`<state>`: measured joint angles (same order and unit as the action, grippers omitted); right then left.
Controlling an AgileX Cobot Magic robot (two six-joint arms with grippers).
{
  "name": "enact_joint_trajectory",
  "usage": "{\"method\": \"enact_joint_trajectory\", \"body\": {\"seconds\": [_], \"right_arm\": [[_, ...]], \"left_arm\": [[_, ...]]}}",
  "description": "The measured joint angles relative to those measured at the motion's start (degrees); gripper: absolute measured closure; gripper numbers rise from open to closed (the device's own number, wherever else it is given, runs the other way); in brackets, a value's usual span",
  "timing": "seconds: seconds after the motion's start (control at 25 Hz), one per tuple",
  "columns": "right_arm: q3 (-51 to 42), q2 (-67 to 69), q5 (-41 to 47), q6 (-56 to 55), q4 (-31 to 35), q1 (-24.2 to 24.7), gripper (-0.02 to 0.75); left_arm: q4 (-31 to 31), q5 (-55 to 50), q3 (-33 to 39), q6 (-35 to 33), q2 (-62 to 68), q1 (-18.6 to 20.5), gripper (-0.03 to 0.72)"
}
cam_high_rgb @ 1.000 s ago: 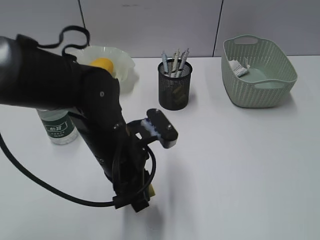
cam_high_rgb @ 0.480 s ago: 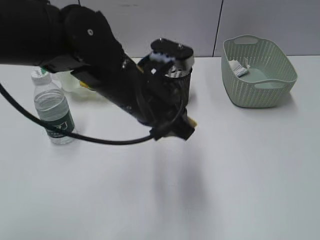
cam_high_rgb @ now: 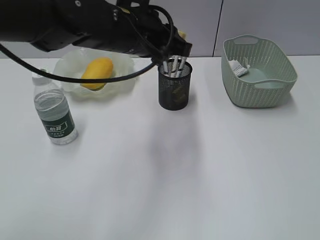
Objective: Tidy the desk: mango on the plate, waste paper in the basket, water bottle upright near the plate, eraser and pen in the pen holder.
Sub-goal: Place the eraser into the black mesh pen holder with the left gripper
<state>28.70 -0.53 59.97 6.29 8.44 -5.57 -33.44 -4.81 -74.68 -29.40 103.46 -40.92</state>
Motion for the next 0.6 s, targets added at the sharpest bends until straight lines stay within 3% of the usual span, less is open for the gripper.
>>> {"method": "enact_joint_trajectory", "body": {"seconds": [0.6], "right_arm": [[0.0, 0.0, 0.0, 0.0, 0.0, 0.0, 0.302]], "left_arm": [[-1.1, 3.3, -13.8, 0.0, 15.7, 3.4, 0.486]]}}
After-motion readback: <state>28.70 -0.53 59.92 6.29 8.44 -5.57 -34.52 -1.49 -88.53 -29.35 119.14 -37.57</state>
